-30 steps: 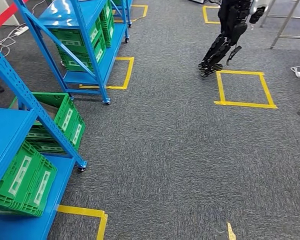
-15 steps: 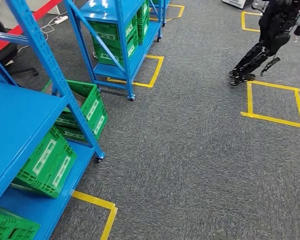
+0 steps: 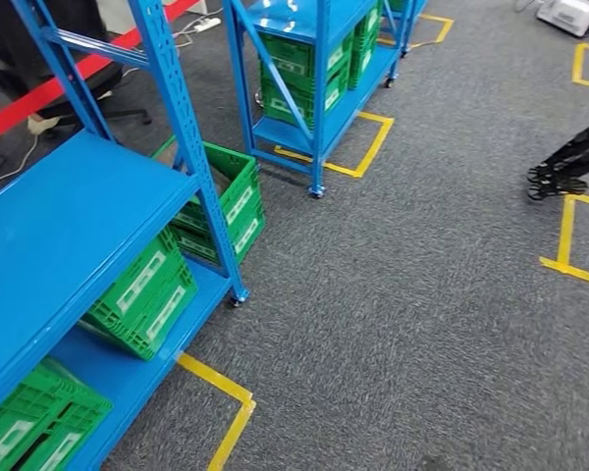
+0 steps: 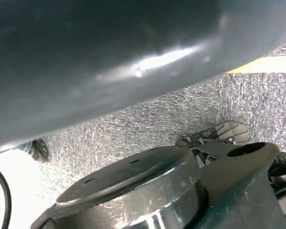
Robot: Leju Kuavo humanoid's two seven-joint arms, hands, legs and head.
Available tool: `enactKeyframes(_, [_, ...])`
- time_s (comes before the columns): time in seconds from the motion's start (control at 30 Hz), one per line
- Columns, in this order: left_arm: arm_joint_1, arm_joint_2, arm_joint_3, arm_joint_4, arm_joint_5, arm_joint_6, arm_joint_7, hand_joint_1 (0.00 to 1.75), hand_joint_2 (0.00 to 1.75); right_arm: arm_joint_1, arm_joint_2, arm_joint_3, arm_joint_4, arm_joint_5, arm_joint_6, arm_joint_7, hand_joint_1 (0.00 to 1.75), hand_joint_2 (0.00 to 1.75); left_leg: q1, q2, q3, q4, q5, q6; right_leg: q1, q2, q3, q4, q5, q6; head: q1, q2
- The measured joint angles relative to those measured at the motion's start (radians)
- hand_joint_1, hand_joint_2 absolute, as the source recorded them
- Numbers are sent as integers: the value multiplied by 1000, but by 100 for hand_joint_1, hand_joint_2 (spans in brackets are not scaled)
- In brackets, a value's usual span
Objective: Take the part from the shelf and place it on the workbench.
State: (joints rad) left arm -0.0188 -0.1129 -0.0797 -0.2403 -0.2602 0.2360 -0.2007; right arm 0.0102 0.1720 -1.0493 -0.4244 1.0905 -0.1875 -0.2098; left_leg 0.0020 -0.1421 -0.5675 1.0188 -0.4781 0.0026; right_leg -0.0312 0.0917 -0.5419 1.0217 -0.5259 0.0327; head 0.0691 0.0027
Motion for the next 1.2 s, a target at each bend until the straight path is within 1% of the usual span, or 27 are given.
enactKeyframes(0.03, [2,1,0,0,0,0,0,0,0,0,0,1,1,1,-3,0,0,0,1,2,-2,2,-1,-6,1,-14,2,-3,1,-7,0,0])
enactKeyframes(0.07, [4,1,0,0,0,0,0,0,0,-1,0,1,1,1,-4,-1,0,0,1,22,-8,15,-10,-12,0,-27,6,-6,2,-14,-3,0])
enactKeyframes(0.1, [4,1,0,0,0,0,0,0,0,-3,0,2,3,2,-4,-2,0,0,-1,52,-23,47,-29,-18,-1,-42,9,-10,3,-20,-6,0])
enactKeyframes(0.17, [1,1,0,0,0,-1,0,0,0,-2,1,3,6,6,-6,-3,0,0,0,115,-80,166,-87,-27,2,-77,16,-13,-1,-29,-13,0])
enactKeyframes(0.2, [-1,1,0,0,1,-2,0,0,0,0,0,3,8,10,-8,-4,0,0,2,127,-112,229,-110,-30,3,-96,18,-13,-5,-31,-13,0])
enactKeyframes(0.23, [-1,0,0,0,1,-6,1,0,0,2,-2,5,8,15,-11,-5,0,0,4,132,-133,269,-117,-32,4,-114,22,-13,-8,-32,-14,0])
enactKeyframes(0.27, [-1,-1,0,0,2,-10,3,0,0,4,-6,8,10,20,-16,-6,0,0,5,136,-137,275,-106,-32,4,-130,25,-13,-12,-32,-14,0])
enactKeyframes(0.33, [0,-3,0,0,2,-16,10,0,0,3,-19,15,14,26,-25,-13,0,0,5,153,-89,176,-37,-27,5,-156,36,-13,-20,-28,-14,0])
enactKeyframes(0.37, [0,-4,-1,0,2,-16,13,0,0,3,-24,17,17,27,-30,-17,0,0,2,174,-55,109,-9,-22,6,-168,40,-13,-24,-25,-14,0])
enactKeyframes(0.4, [-1,-4,-1,0,1,-16,15,0,0,2,-27,18,19,28,-34,-20,0,0,-2,194,-28,57,10,-17,7,-176,42,-14,-28,-22,-14,0])
enactKeyframes(0.47, [-2,-4,-2,0,1,-16,17,0,0,2,-29,18,21,28,-37,-22,0,0,-8,220,-9,20,13,-13,9,-183,40,-14,-32,-18,-13,0])
enactKeyframes(0.53, [-2,-4,-2,0,1,-16,17,0,0,2,-29,18,21,28,-37,-22,0,0,-8,221,-8,20,12,-13,10,-183,40,-14,-32,-18,-13,0])
enactKeyframes(0.6, [-4,-4,-2,0,1,-15,19,0,0,2,-30,18,23,28,-39,-23,0,0,-10,217,-7,14,9,-7,13,-189,43,-14,-36,-14,-15,0])
enactKeyframes(0.63, [-2,-4,-2,0,1,-14,20,0,0,-1,-32,19,27,28,-40,-25,0,0,-10,207,-5,7,8,1,14,-200,51,-17,-39,-8,-15,0])
enactKeyframes(0.7, [3,-4,-7,0,0,-9,18,0,0,-5,-34,23,42,25,-48,-25,0,0,-5,163,0,-7,12,21,14,-156,5,96,-100,3,-11,0])
enactKeyframes(0.77, [6,-4,-14,0,-1,-4,14,0,0,-5,-30,26,53,23,-53,-17,0,0,-1,117,4,-15,15,35,11,-96,-80,249,-157,10,-6,0])
enactKeyframes(0.8, [7,-3,-18,0,-1,-4,14,0,0,-3,-26,26,50,24,-49,-11,0,0,-1,103,6,-15,13,34,11,-94,-97,262,-142,11,-6,0])
enactKeyframes(0.83, [8,-3,-21,0,-2,-3,14,0,0,-2,-22,27,45,25,-43,-5,0,0,0,88,9,-13,11,32,9,-91,-96,236,-109,12,-6,0])
enactKeyframes(0.87, [9,-3,-23,0,-3,-3,14,0,0,0,-18,28,39,27,-35,-1,0,0,2,72,11,-11,8,28,7,-83,-79,178,-63,13,-6,0])
enactKeyframes(0.9, [9,-3,-24,0,-4,-2,14,0,0,1,-13,29,33,29,-27,2,0,0,3,58,12,-6,4,23,3,-61,-57,115,-27,15,-6,0])
enactKeyframes(0.93, [8,-3,-25,0,-5,0,14,0,0,2,-9,30,28,30,-20,3,0,0,3,45,10,1,0,16,-1,-38,-35,60,-6,15,-7,0])
enactKeyframes(1.0, [7,-2,-26,0,-6,4,15,0,0,6,0,34,22,32,-13,4,0,0,5,22,2,10,-4,2,-2,-10,-14,18,-2,11,-7,0])
enactKeyframes(1.03, [8,-2,-27,0,-6,5,15,0,0,7,4,37,18,33,-12,5,0,0,6,11,-2,11,-2,-3,-1,-17,-10,14,-3,6,-7,0])
enactKeyframes(1.07, [11,0,-28,0,-6,5,15,0,0,8,8,40,16,34,-12,6,0,0,8,7,-4,10,-1,-9,-1,-28,-9,14,-1,-1,-7,0])
enactKeyframes(1.1, [14,1,-29,0,-6,6,15,0,0,8,10,43,13,34,-12,6,0,0,7,23,-7,17,-6,-13,-1,-39,-7,13,0,-8,-8,0])
enactKeyframes(1.17, [13,2,-30,-1,-6,6,16,0,0,9,14,48,10,35,-13,5,0,0,4,83,-37,81,-43,-22,-2,-66,-2,9,0,-20,-13,0])
enactKeyframes(1.2, [11,2,-31,-1,-6,6,16,0,0,11,15,49,9,35,-14,5,0,0,3,113,-67,143,-74,-26,0,-81,0,8,-2,-25,-16,0])
